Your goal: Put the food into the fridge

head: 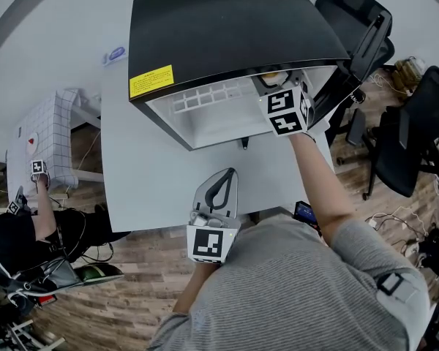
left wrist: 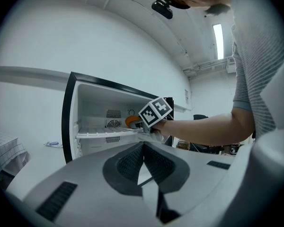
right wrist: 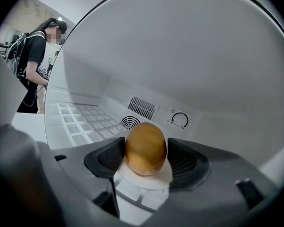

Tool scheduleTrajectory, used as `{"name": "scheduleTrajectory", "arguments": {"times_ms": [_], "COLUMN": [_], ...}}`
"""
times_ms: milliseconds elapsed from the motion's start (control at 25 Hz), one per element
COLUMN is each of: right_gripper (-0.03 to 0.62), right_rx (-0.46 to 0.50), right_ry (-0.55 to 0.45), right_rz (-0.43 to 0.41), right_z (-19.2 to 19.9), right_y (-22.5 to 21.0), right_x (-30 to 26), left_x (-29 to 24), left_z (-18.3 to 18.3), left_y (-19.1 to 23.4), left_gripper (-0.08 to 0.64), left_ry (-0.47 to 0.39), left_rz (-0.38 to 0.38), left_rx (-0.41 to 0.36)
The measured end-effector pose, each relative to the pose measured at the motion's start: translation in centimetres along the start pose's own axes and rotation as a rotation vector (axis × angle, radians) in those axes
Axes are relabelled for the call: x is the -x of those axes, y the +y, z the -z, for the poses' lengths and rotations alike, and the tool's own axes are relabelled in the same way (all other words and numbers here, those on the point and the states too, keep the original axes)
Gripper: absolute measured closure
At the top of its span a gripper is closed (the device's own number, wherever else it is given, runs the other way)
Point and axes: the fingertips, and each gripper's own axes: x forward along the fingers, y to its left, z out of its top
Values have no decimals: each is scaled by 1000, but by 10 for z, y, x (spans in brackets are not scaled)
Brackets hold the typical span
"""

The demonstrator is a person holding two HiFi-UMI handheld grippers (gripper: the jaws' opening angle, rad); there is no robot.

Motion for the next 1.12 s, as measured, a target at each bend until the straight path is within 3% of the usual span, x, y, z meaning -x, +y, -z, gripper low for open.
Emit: {"name": "scheduleTrajectory", "arguments": {"times_ms": [600,1120], "right_gripper": [307,220], "right_rx": [-26,-47], "right_ry": [-36,-59], "right_rz": [-7,-50], "right_z": [-10,-14], "right_y": [0,10], "right_x": [13,28], "left_x": [5,9], "left_z": [2,-1], "left_y": [-4,-11], "left_gripper": [549,549], "left_ry": [7,-7], "left_rz": [5,8], "left_rx": [-8,-14]}}
